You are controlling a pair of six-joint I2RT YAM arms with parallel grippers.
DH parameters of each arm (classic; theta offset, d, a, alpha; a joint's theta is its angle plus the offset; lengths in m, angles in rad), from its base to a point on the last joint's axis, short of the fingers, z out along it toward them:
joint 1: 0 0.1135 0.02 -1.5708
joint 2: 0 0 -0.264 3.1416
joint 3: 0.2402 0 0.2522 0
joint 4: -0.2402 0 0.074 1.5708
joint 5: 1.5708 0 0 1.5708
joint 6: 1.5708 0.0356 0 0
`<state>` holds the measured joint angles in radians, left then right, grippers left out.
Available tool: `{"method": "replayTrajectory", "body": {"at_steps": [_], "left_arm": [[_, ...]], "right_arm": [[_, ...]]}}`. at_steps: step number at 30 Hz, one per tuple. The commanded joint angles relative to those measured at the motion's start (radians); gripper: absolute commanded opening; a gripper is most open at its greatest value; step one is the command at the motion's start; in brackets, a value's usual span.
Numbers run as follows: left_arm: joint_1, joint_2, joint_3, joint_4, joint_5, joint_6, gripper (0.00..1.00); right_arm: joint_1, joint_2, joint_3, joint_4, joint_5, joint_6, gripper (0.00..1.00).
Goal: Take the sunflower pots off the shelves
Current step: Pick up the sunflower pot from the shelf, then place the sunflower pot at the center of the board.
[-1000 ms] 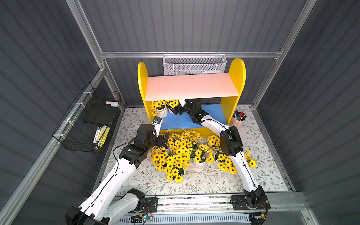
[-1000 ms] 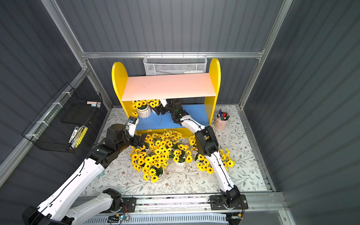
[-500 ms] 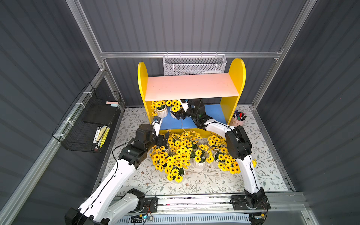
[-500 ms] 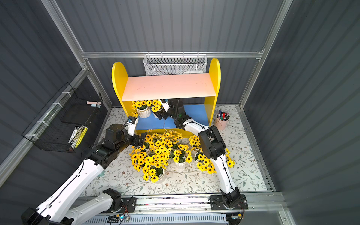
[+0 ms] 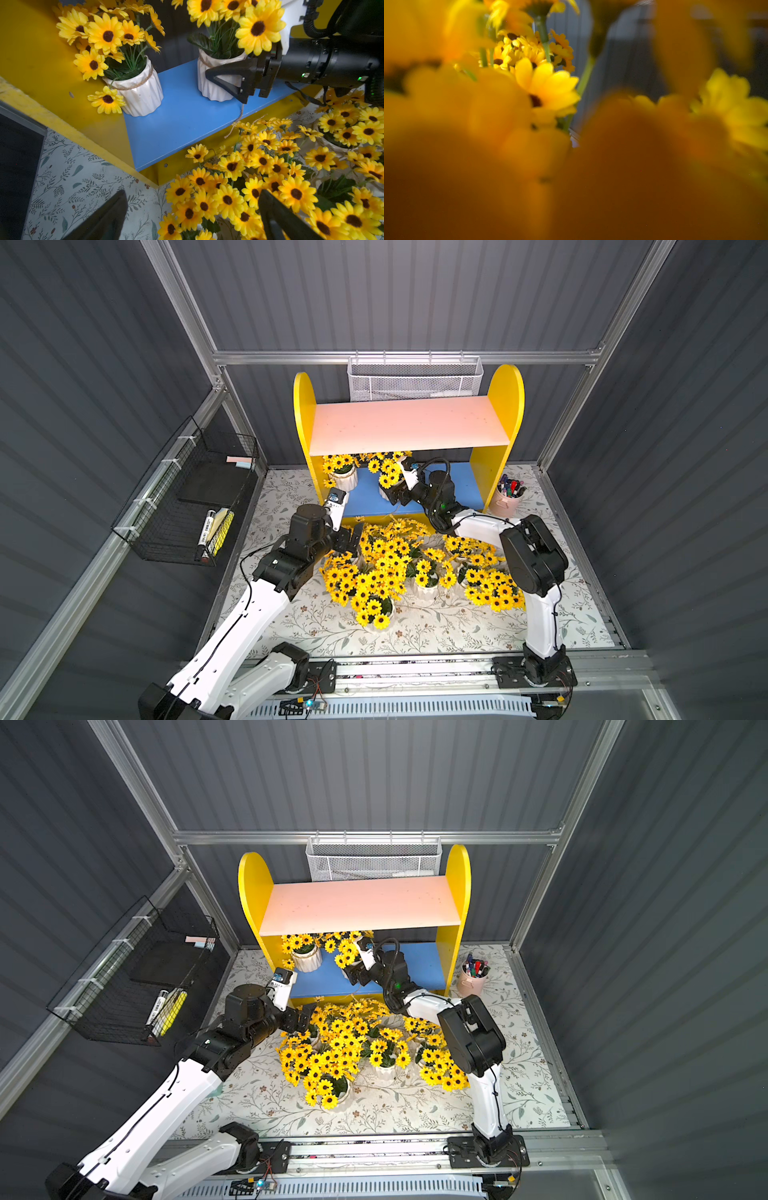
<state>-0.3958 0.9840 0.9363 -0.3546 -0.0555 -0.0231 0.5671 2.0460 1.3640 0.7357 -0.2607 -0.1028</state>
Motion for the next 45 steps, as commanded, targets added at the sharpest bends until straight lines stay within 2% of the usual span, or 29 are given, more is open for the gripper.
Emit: {"method": "replayTrajectory", "body": {"at_steps": [1, 13, 21, 27, 36, 41, 45], "left_arm": [[0.004, -0.011, -0.016, 0.014, 0.027, -0.014, 0.99], [0.003, 0.005, -0.021, 0.031, 0.097, -0.043, 0.99], [0.003, 0.032, -0.017, 0.073, 0.188, -0.043, 0.99], [0.000, 0.022, -0.028, 0.086, 0.215, -0.049, 0.99], [-0.053, 0.034, -0.033, 0.092, 0.251, -0.035, 0.99], [-0.065, 0.039, -0.035, 0.092, 0.241, -0.030, 0.99], [-0.067, 0.036, -0.040, 0.092, 0.225, -0.023, 0.99]], "right_arm": [[0.011, -0.102, -0.023, 0.158, 0.048, -0.037, 0.00], [0.030, -0.349, -0.244, 0.161, 0.100, -0.077, 0.00], [0.123, -0.618, -0.429, 0.065, 0.156, -0.138, 0.00], [0.269, -0.880, -0.580, -0.112, 0.272, -0.201, 0.00], [0.515, -1.247, -0.815, -0.419, 0.475, -0.112, 0.00], [0.665, -1.313, -0.929, -0.442, 0.582, -0.018, 0.00], [0.739, -1.280, -0.999, -0.394, 0.640, 0.044, 0.00]]}}
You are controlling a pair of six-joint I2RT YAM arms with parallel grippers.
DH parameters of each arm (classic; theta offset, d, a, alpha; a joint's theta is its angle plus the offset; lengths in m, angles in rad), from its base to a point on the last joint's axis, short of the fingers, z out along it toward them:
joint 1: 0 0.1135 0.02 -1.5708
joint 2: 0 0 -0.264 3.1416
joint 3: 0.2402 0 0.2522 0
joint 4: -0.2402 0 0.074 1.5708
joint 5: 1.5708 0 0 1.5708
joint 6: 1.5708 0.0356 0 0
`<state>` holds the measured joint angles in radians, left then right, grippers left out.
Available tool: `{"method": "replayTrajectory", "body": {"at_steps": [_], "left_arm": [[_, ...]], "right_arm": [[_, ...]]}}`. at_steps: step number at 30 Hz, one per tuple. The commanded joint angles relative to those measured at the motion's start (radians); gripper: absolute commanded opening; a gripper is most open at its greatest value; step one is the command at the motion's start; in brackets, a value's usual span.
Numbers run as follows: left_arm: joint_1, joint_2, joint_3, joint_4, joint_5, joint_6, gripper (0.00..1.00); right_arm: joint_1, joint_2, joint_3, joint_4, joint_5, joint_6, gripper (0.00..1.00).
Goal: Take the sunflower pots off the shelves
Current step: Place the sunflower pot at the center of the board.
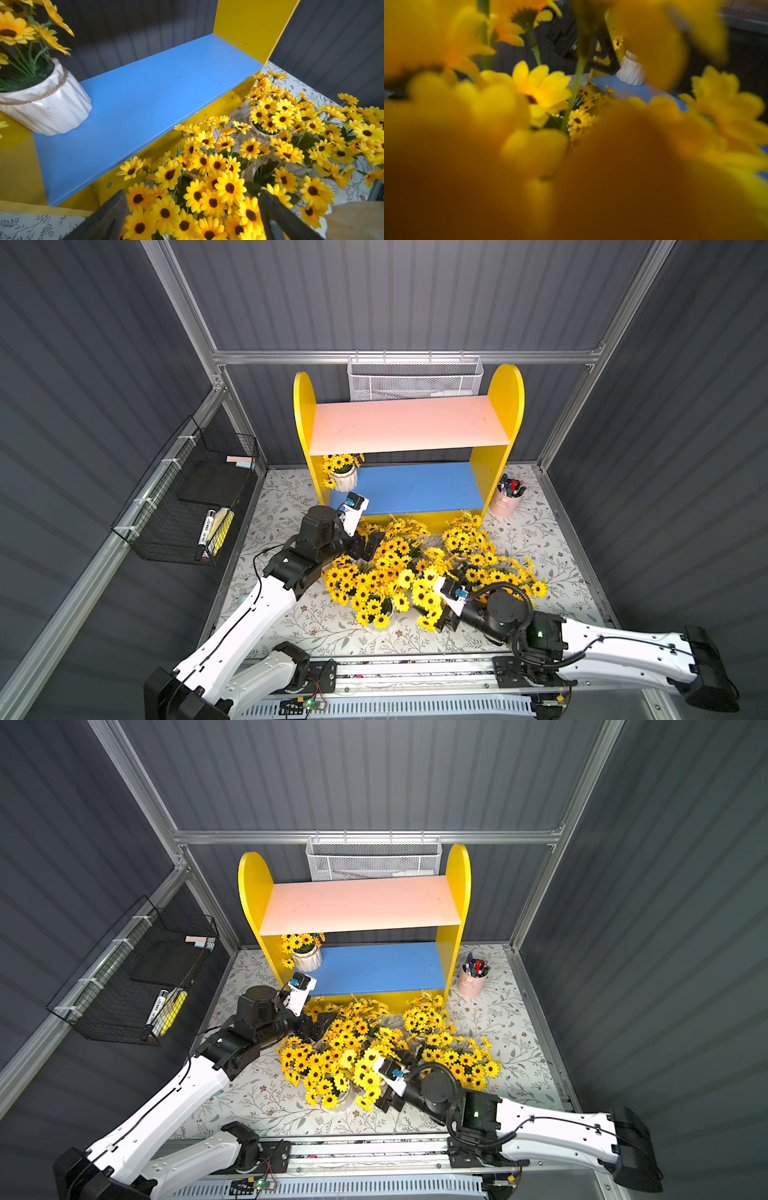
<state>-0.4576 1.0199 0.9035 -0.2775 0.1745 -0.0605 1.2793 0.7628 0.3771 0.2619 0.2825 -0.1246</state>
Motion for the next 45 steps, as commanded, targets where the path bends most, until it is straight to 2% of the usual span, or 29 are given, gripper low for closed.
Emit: {"method": "replayTrajectory", "body": {"at_steps": [1, 5, 10, 20, 25, 31, 32, 33, 35, 36, 37, 40, 45], "left_arm": [[-0.005, 0.000, -0.009, 0.016, -0.011, 0.017, 0.99], [-0.006, -0.002, -0.010, 0.015, -0.022, 0.022, 1.00], [-0.006, -0.004, -0.015, 0.017, -0.036, 0.023, 0.99], [-0.005, -0.006, -0.018, 0.014, -0.046, 0.025, 0.99], [-0.006, -0.004, -0.017, 0.014, -0.043, 0.026, 1.00], [-0.006, -0.018, -0.027, 0.021, -0.050, 0.027, 1.00], [-0.006, -0.018, -0.027, 0.022, -0.049, 0.027, 0.99], [-0.006, -0.018, -0.027, 0.022, -0.052, 0.027, 0.99], [-0.006, -0.020, -0.028, 0.021, -0.052, 0.027, 0.99], [-0.006, -0.021, -0.027, 0.022, -0.053, 0.027, 0.99], [-0.005, -0.021, -0.027, 0.021, -0.053, 0.027, 1.00], [-0.006, -0.026, -0.028, 0.022, -0.053, 0.027, 1.00], [-0.007, -0.032, -0.026, 0.021, -0.056, 0.027, 0.99]], "right_arm": [[0.035, 0.020, -0.030, 0.105, 0.094, 0.094, 0.00], [0.048, 0.094, -0.132, 0.283, 0.128, 0.141, 0.00], [0.048, 0.232, -0.175, 0.431, 0.149, 0.186, 0.00], [0.040, 0.554, -0.191, 0.695, 0.245, 0.213, 0.00], [0.036, 0.663, -0.172, 0.764, 0.216, 0.210, 0.00], [0.038, 0.839, -0.172, 0.890, 0.237, 0.229, 0.00], [0.039, 0.852, -0.169, 0.894, 0.233, 0.237, 0.11], [0.041, 0.860, -0.167, 0.889, 0.229, 0.247, 0.34], [0.043, 0.855, -0.166, 0.852, 0.231, 0.276, 0.55], [0.047, 0.842, -0.165, 0.834, 0.230, 0.279, 0.74], [0.052, 0.822, -0.162, 0.805, 0.234, 0.282, 0.83], [0.057, 0.750, -0.132, 0.645, 0.248, 0.311, 0.99], [0.060, 0.655, -0.104, 0.456, 0.247, 0.354, 0.99]]}}
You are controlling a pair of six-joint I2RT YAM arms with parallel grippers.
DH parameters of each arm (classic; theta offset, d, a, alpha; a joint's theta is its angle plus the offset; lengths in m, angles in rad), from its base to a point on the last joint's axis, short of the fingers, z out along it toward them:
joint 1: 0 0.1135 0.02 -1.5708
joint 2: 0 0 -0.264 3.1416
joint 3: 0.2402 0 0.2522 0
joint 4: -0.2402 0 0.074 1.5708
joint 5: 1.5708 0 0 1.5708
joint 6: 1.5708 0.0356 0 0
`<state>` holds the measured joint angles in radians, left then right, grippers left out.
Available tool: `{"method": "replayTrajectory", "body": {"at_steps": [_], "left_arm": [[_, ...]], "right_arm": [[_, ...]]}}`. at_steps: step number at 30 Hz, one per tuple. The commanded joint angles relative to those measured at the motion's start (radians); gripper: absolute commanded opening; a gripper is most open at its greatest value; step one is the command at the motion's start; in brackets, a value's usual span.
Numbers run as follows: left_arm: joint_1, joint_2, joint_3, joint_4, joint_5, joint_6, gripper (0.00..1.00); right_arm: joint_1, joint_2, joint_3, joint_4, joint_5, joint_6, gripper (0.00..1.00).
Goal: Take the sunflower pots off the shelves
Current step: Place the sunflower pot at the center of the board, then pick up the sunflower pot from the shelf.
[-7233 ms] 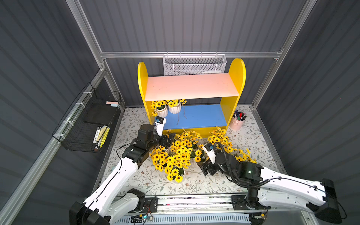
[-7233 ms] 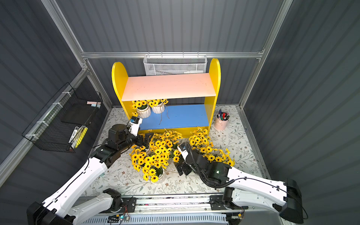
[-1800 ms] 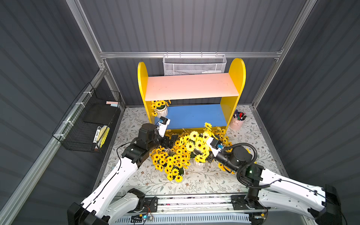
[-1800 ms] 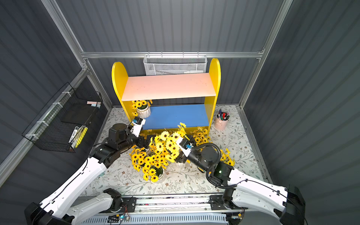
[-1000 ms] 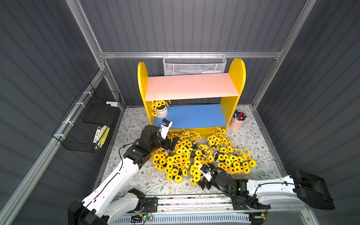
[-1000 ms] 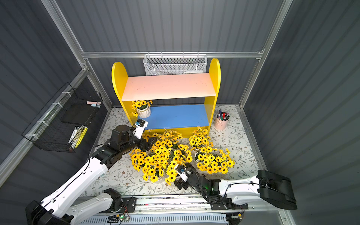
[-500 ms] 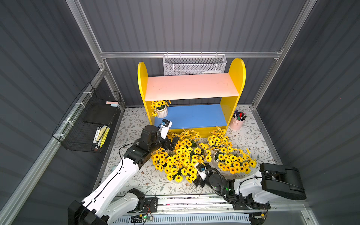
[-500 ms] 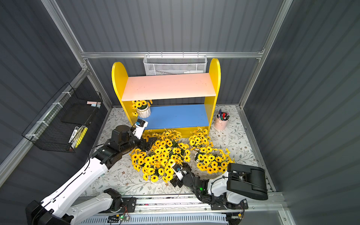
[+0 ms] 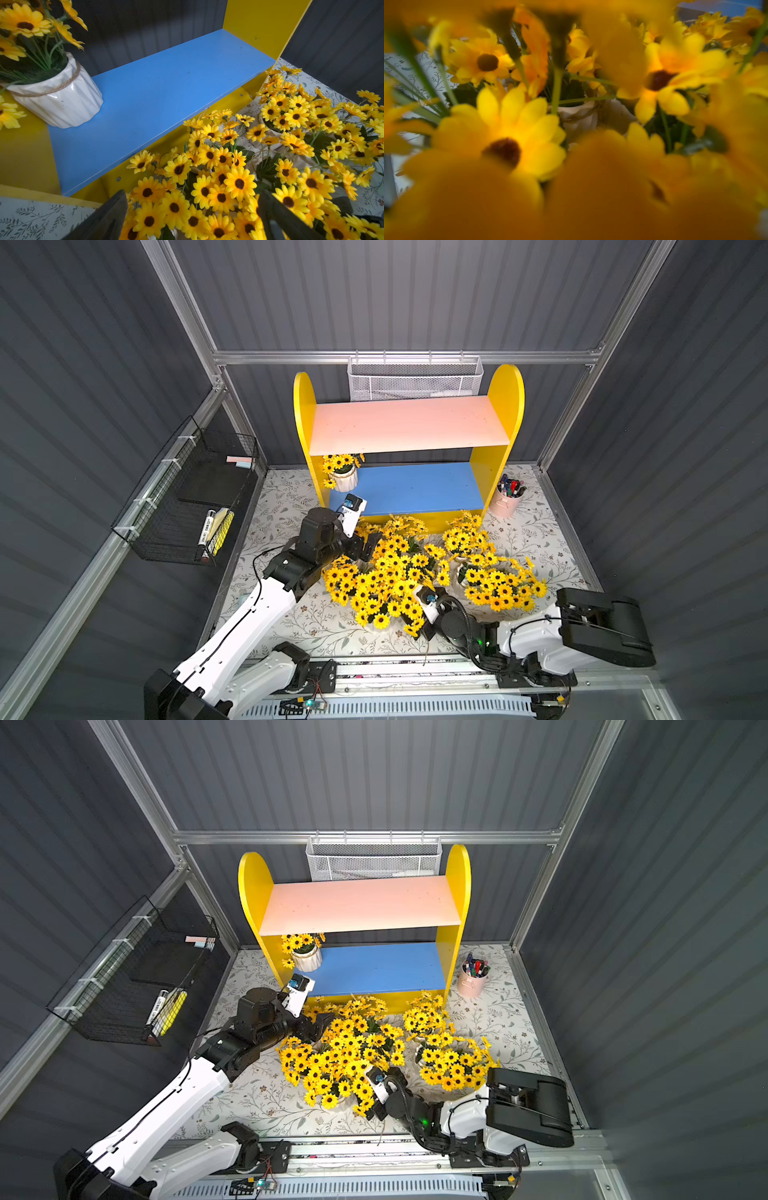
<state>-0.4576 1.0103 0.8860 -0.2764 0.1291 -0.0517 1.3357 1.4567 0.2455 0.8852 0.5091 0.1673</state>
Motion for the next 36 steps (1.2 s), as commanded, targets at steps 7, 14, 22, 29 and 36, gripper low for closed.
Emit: {"method": "replayTrajectory", "body": {"at_steps": [7, 14, 22, 29, 36], "left_arm": [[-0.013, -0.013, 0.000, 0.007, -0.009, 0.024, 0.99], [-0.017, -0.016, 0.001, 0.002, -0.005, 0.028, 0.99], [-0.021, -0.025, 0.002, -0.002, -0.003, 0.031, 0.99], [-0.021, -0.046, 0.004, -0.015, -0.019, 0.045, 1.00], [-0.021, -0.075, 0.026, -0.031, -0.075, 0.054, 0.99]], "right_arm": [[0.003, -0.190, 0.107, -0.586, -0.018, 0.162, 0.99], [0.003, -0.336, 0.127, -0.836, -0.100, 0.225, 0.99], [0.004, -0.435, 0.110, -0.970, -0.195, 0.273, 0.99], [0.005, -0.563, 0.160, -1.168, -0.248, 0.357, 0.99], [0.005, -0.732, 0.315, -1.488, -0.253, 0.330, 0.90]]}}
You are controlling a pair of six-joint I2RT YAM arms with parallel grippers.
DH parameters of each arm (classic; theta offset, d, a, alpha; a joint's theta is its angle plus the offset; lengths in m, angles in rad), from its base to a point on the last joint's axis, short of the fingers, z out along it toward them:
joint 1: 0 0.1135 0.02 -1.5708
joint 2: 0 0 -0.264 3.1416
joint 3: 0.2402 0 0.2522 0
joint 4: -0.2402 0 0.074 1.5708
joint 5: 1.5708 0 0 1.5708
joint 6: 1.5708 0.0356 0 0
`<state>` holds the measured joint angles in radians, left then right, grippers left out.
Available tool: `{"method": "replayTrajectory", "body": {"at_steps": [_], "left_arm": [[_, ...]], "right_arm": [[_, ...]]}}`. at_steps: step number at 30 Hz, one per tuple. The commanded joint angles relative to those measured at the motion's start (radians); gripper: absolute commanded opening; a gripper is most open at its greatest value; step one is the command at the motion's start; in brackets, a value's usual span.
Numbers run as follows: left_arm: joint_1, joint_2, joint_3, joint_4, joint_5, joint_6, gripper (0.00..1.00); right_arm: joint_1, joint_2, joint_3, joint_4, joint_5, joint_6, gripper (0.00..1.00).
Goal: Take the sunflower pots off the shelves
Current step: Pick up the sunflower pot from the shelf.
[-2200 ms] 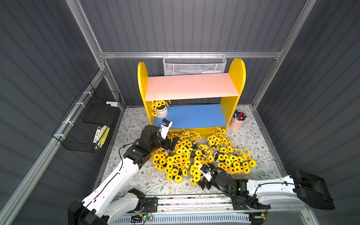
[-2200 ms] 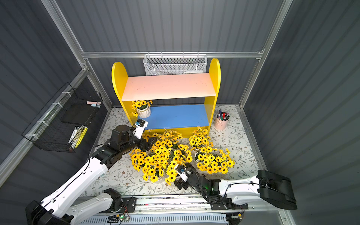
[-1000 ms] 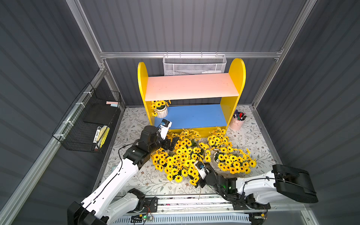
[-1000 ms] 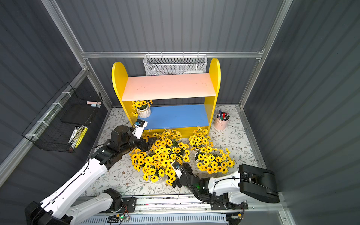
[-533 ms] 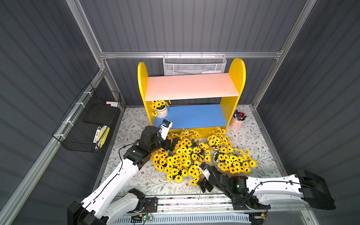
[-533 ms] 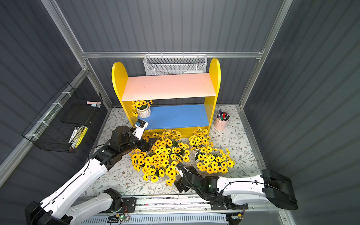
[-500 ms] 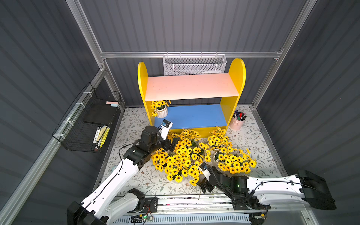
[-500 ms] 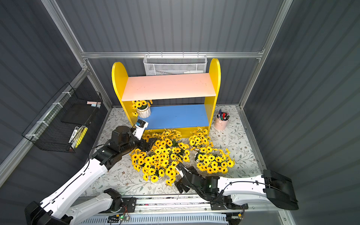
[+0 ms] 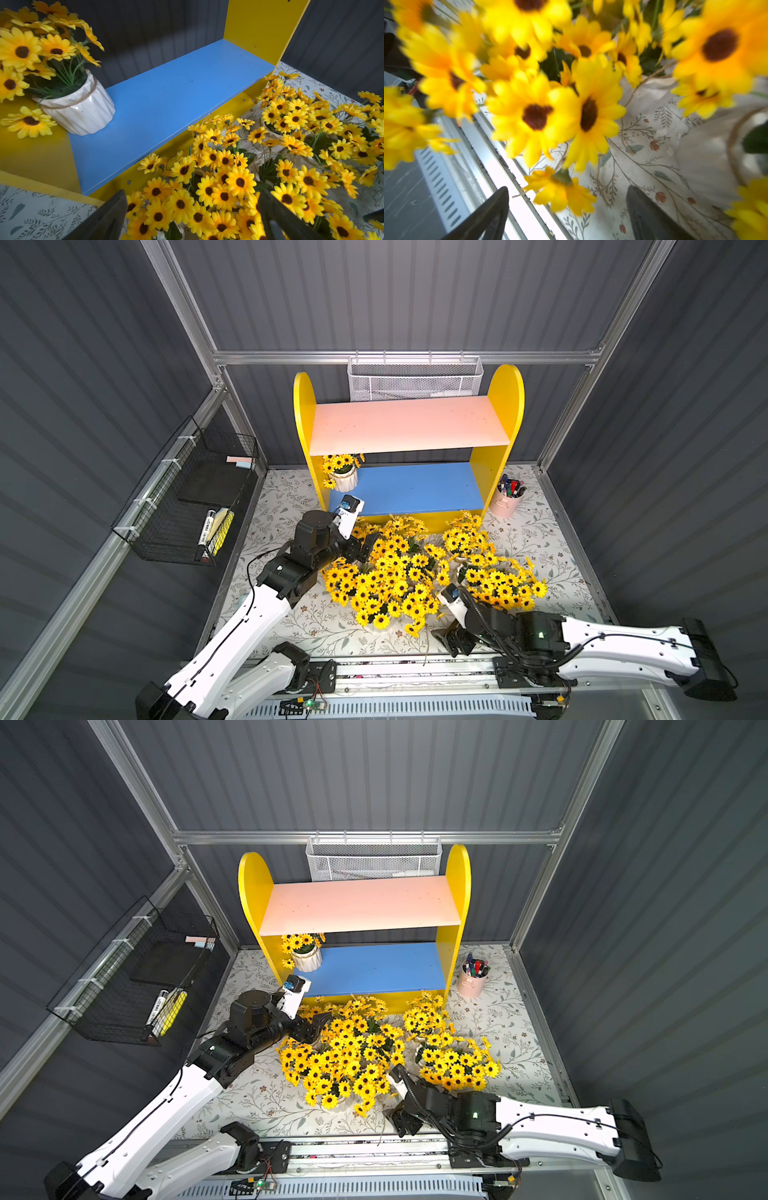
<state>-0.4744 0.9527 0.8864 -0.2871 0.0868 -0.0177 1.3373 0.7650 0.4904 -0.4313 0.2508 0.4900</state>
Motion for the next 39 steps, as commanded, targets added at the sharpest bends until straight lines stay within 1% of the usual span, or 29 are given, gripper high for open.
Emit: {"method": "replayTrajectory", "body": {"at_steps": [1, 2, 4, 5, 8, 9, 11, 12, 14, 16, 19, 22, 25, 27, 29, 32, 33, 35, 39], "left_arm": [[-0.004, -0.014, 0.037, -0.026, -0.040, 0.018, 0.99], [-0.004, -0.011, 0.046, -0.031, -0.044, 0.016, 0.99], [-0.004, -0.006, 0.066, -0.040, -0.049, 0.006, 0.99], [-0.004, -0.004, 0.073, -0.043, -0.050, 0.002, 0.99], [-0.004, 0.004, 0.095, -0.055, -0.052, -0.004, 1.00], [-0.003, 0.007, 0.104, -0.061, -0.057, -0.007, 0.99], [-0.004, 0.012, 0.126, -0.082, -0.078, -0.018, 0.99], [-0.004, 0.017, 0.136, -0.093, -0.092, -0.026, 0.99], [-0.004, 0.031, 0.158, -0.116, -0.130, -0.039, 0.99], [-0.004, 0.055, 0.189, -0.158, -0.201, -0.070, 0.99], [-0.004, 0.111, 0.256, -0.227, -0.293, -0.111, 0.99], [-0.003, 0.197, 0.352, -0.325, -0.378, -0.162, 0.99], [-0.003, 0.262, 0.378, -0.325, -0.396, -0.205, 0.99], [-0.004, 0.291, 0.378, -0.294, -0.407, -0.231, 0.99], [-0.004, 0.323, 0.375, -0.307, -0.410, -0.248, 0.99], [-0.004, 0.370, 0.378, -0.288, -0.410, -0.309, 0.99], [-0.004, 0.382, 0.376, -0.275, -0.408, -0.311, 0.99], [-0.004, 0.389, 0.383, -0.276, -0.364, -0.298, 1.00], [0.016, 0.351, 0.384, -0.283, -0.349, -0.240, 0.99]], "right_arm": [[0.003, -0.053, 0.091, -0.176, 0.012, -0.038, 0.91], [0.003, -0.058, 0.116, -0.181, 0.031, -0.072, 0.90], [0.003, -0.052, 0.194, -0.222, 0.133, -0.117, 0.93], [0.003, -0.044, 0.220, -0.213, 0.156, -0.147, 0.94], [-0.013, 0.015, 0.309, -0.196, 0.255, -0.224, 0.96], [-0.031, 0.040, 0.341, -0.195, 0.280, -0.246, 0.96], [-0.091, 0.086, 0.404, -0.185, 0.290, -0.292, 0.95], [-0.139, 0.104, 0.433, -0.174, 0.281, -0.305, 0.94], [-0.255, 0.127, 0.475, -0.125, 0.209, -0.334, 0.93], [-0.372, 0.139, 0.503, -0.061, 0.157, -0.339, 0.93], [-0.490, 0.147, 0.509, 0.035, 0.092, -0.336, 0.97], [-0.577, 0.181, 0.511, 0.089, 0.012, -0.320, 0.99], [-0.634, 0.225, 0.514, 0.127, -0.061, -0.293, 0.99], [-0.654, 0.240, 0.503, 0.155, -0.097, -0.282, 0.99], [-0.671, 0.250, 0.493, 0.177, -0.126, -0.274, 0.99], [-0.695, 0.267, 0.480, 0.219, -0.171, -0.275, 0.99], [-0.703, 0.278, 0.481, 0.236, -0.194, -0.279, 0.99], [-0.719, 0.318, 0.486, 0.288, -0.261, -0.293, 0.99], [-0.725, 0.479, 0.554, 0.372, -0.429, -0.330, 0.99]]}}
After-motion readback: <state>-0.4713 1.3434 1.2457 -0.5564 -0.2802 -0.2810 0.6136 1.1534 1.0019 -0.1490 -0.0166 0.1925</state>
